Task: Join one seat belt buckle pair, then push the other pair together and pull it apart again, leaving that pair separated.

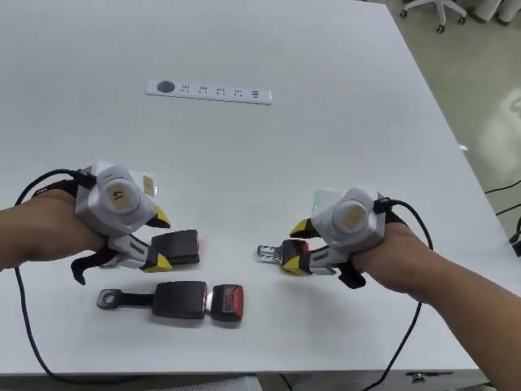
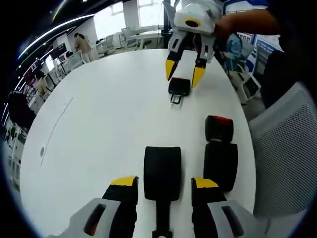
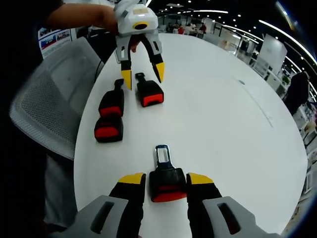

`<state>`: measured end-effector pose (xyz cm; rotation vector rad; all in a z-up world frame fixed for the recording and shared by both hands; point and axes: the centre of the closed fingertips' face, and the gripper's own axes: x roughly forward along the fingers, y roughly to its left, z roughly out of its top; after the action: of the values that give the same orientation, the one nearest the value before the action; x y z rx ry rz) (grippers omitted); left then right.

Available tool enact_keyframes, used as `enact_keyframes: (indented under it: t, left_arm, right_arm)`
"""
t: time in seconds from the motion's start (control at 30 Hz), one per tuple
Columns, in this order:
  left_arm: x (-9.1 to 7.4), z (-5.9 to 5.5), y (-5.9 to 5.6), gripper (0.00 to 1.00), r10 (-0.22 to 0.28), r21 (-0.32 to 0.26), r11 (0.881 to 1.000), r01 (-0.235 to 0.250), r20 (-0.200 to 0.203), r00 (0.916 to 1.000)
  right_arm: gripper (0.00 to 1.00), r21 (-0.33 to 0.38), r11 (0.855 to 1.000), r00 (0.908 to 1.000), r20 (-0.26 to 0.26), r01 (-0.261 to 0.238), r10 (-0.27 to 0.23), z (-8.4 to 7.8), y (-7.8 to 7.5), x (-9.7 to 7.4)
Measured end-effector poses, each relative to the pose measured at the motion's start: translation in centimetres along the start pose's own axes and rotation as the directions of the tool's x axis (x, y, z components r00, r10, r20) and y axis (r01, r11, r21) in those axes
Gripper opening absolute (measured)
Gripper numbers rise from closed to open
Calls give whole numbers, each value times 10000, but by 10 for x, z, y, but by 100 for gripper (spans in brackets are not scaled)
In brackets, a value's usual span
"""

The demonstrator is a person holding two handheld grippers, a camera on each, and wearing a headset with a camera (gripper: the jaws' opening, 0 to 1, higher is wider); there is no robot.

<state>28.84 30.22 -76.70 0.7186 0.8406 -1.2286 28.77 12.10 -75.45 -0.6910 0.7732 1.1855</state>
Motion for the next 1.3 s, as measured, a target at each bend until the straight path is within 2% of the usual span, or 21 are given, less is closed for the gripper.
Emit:
enact_keyframes:
  t: [0.03,0.2,0.3,0.5,0.6,0.63,0.73,0.8,0.87,1.0,1.17,1.3]
  left_arm:
    - [-4,4,-3,44,-93,28,10000,93,-74,9999]
    - [2,2,-4,40,-327,112,9994,330,-263,9991]
    - [4,5,-2,35,-232,212,9995,236,-199,9995]
    - [10,2,-3,34,-335,524,9980,353,-360,9988]
    - [12,4,-7,34,-329,857,9956,370,-486,9983]
    - [11,4,-7,34,-296,791,9963,339,-548,9981]
    - [12,5,-9,34,-297,1065,9936,370,-696,9971]
    - [12,5,-9,34,-293,1075,9935,368,-712,9970]
    - [11,6,-10,34,-284,1085,9934,362,-724,9970]
    - [11,6,-11,34,-233,1145,9929,324,-795,9966]
    - [13,6,-10,34,-283,1247,9914,390,-864,9959]
    - [13,6,-10,34,-317,1222,9916,429,-920,9953]
  right_arm:
    - [30,-20,10000,10000,-55,-29,29,-2,0,0]
    - [31,113,9997,9993,-312,-206,210,-15,-1,9]
    - [31,73,9994,9984,-457,-332,335,-21,-2,15]
    - [32,-266,9977,9966,-554,-618,603,-22,2,18]
    - [32,-200,9966,9952,-580,-796,783,-22,1,17]
    - [32,-143,9962,9949,-541,-863,855,-22,1,17]
    - [32,-122,9956,9948,-422,-930,924,-22,0,18]
    - [32,-132,9956,9945,-504,-929,921,-22,-2,19]
    - [32,-137,9956,9936,-666,-924,913,-21,0,20]
    - [32,20,9969,9947,-662,-789,788,-16,0,24]
    - [32,-234,9953,9943,-539,-939,925,2,13,33]
    - [32,-304,9945,9943,-404,-1003,991,16,15,43]
